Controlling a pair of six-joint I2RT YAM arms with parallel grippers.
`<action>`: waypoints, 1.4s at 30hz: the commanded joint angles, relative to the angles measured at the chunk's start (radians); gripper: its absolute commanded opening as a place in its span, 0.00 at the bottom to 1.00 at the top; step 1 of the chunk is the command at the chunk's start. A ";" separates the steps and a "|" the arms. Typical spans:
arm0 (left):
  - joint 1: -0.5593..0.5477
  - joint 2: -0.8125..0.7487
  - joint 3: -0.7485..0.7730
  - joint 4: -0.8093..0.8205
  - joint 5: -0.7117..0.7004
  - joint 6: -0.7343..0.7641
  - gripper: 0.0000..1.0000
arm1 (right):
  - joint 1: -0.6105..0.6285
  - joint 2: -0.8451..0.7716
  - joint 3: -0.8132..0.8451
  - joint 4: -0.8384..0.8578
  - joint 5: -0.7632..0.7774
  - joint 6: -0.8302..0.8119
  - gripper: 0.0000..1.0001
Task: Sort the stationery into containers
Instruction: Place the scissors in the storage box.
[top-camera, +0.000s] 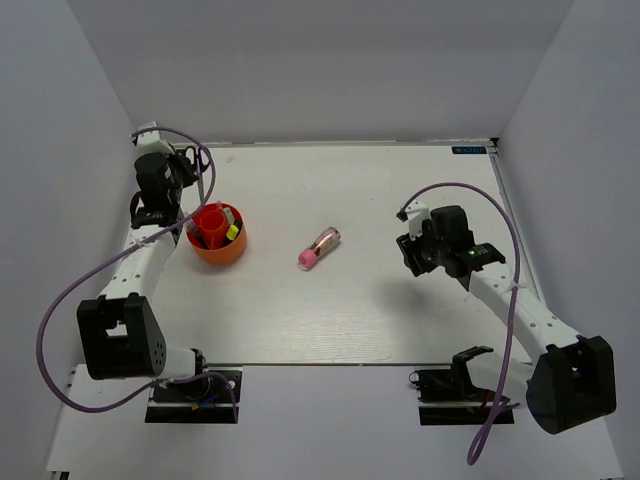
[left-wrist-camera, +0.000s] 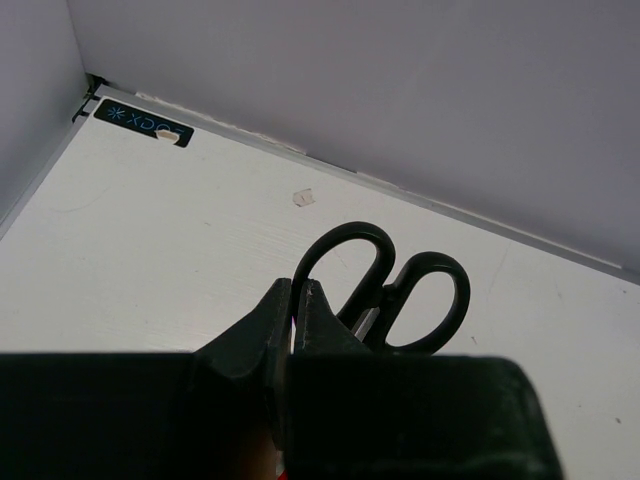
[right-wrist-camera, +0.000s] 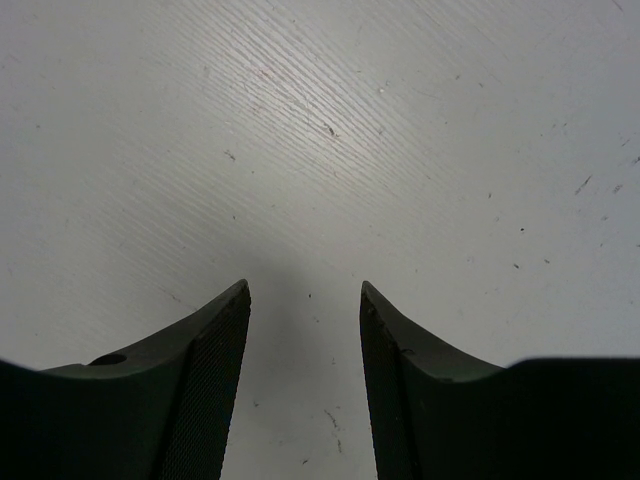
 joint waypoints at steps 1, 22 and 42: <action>0.011 0.006 0.006 0.077 0.016 0.007 0.01 | -0.006 0.009 -0.006 0.029 0.012 -0.016 0.52; 0.028 0.103 -0.100 0.189 -0.023 0.061 0.01 | -0.011 0.031 -0.001 0.026 0.023 -0.021 0.52; 0.037 0.075 -0.208 0.202 -0.024 0.063 0.03 | -0.020 0.025 -0.003 0.025 0.012 -0.015 0.52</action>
